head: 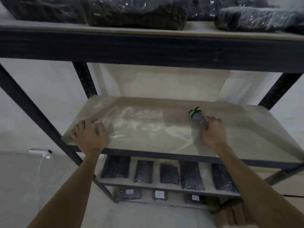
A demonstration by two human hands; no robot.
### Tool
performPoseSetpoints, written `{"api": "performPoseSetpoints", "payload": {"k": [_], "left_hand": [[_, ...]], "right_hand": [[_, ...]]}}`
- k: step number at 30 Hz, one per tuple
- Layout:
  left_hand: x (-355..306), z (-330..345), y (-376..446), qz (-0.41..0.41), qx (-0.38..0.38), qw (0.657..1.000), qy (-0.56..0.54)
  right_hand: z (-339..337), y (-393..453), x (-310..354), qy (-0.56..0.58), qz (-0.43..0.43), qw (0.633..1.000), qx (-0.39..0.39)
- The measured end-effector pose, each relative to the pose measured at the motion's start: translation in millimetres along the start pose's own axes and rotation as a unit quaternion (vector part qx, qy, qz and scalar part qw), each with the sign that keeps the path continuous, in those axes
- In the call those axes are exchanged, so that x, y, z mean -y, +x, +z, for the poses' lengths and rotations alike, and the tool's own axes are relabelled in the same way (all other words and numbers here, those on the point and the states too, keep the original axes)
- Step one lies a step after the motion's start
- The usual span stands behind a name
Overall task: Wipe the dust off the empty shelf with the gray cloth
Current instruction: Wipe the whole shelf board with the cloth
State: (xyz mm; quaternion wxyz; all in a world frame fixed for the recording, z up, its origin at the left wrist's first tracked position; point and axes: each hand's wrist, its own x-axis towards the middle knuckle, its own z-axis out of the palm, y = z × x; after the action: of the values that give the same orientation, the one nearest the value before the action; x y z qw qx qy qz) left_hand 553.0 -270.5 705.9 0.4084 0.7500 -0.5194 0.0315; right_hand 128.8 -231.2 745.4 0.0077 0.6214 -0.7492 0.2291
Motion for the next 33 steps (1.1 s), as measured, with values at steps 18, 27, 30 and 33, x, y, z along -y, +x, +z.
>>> {"api": "performPoseSetpoints", "payload": {"k": [18,27,30,33], "left_hand": [[1.4,-0.1,2.1,0.012,0.039,0.998,0.038],[-2.4,-5.4,1.1,0.016,0.055,0.998,0.028],[-0.2,-4.7,1.9,0.014,0.06,0.998,0.025],[0.4,-5.1,1.1,0.025,0.056,0.998,-0.017]], "right_hand": [[10.5,2.4,23.5,0.06,-0.073,0.995,0.032],[-1.2,10.9,51.7,0.181,-0.06,0.981,0.039],[12.8,33.3,44.0,0.1,-0.009,0.994,0.045],[29.1,14.6,61.0,0.056,-0.047,0.997,0.018]]}}
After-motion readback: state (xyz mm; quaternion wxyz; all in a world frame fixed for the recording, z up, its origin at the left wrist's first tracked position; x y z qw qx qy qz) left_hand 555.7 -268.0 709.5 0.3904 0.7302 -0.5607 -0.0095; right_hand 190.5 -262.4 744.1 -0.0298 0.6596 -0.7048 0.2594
